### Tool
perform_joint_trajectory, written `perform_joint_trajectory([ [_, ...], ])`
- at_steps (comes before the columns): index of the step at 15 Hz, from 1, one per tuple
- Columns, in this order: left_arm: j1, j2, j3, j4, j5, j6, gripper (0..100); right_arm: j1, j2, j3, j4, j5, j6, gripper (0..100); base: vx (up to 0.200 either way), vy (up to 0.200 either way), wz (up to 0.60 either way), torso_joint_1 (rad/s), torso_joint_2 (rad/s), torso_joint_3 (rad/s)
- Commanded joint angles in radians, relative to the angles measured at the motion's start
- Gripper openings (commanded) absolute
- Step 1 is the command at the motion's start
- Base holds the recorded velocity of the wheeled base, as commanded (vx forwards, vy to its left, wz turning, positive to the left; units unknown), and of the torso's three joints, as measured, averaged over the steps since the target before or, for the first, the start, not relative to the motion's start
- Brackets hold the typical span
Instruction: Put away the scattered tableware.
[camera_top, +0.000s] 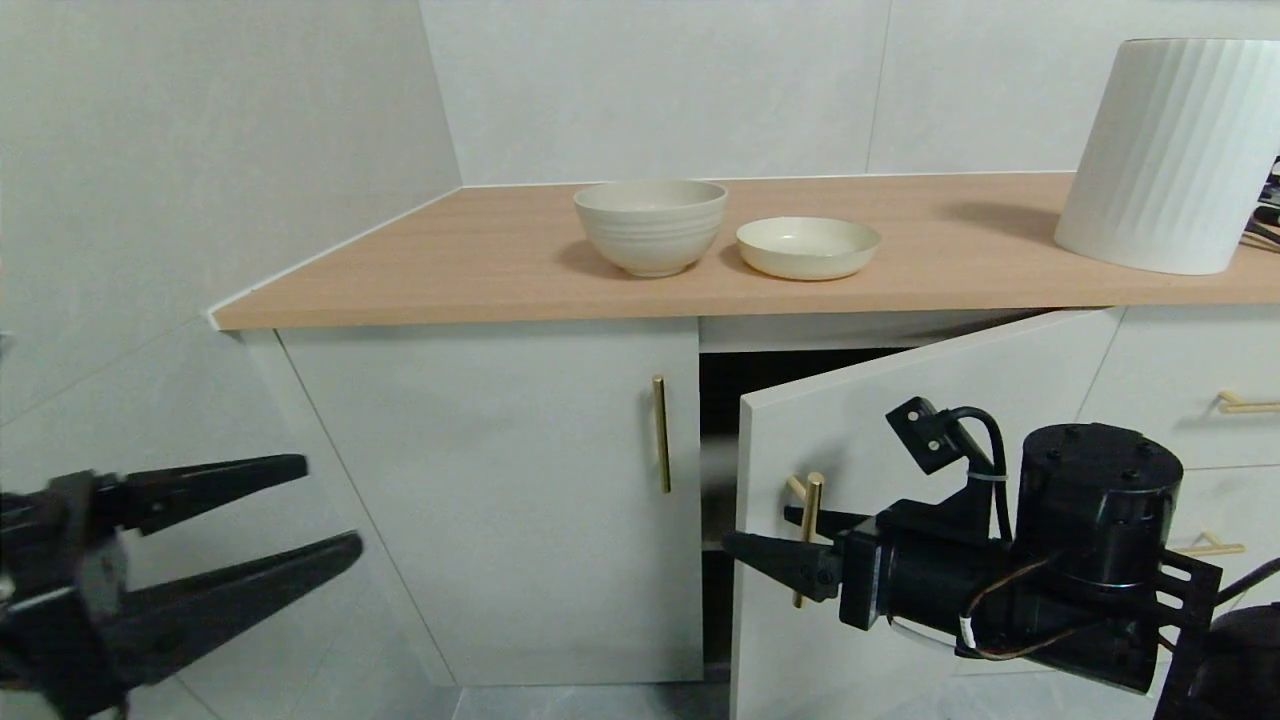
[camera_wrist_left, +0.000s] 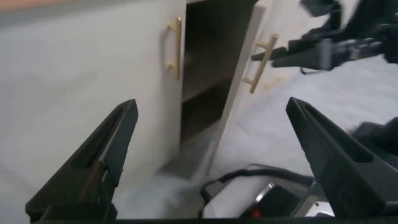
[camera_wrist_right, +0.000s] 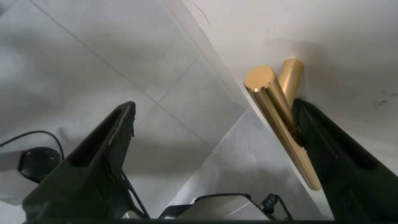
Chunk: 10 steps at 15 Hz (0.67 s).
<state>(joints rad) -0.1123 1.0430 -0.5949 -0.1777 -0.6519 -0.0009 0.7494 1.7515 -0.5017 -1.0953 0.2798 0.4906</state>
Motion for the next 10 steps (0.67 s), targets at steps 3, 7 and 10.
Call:
perform_joint_trajectory([
  [3,-0.142,0.312,0.046,-0.134,-0.008,-0.021,100,0.004,0.003,0.0,-0.003,0.006,0.0,100,0.0,0.0,0.0,0.0,0.0,0.0],
  [7,-0.208,0.316,0.052,-0.143,-0.008,-0.097,100,0.004,0.005,-0.001,-0.003,0.006,-0.001,100,0.0,0.0,0.0,0.0,0.0,0.0],
  [10,-0.214,0.33,0.047,-0.148,-0.008,-0.096,0,0.004,0.016,-0.001,-0.003,0.006,-0.001,100,0.0,0.0,0.0,0.0,0.0,0.0],
])
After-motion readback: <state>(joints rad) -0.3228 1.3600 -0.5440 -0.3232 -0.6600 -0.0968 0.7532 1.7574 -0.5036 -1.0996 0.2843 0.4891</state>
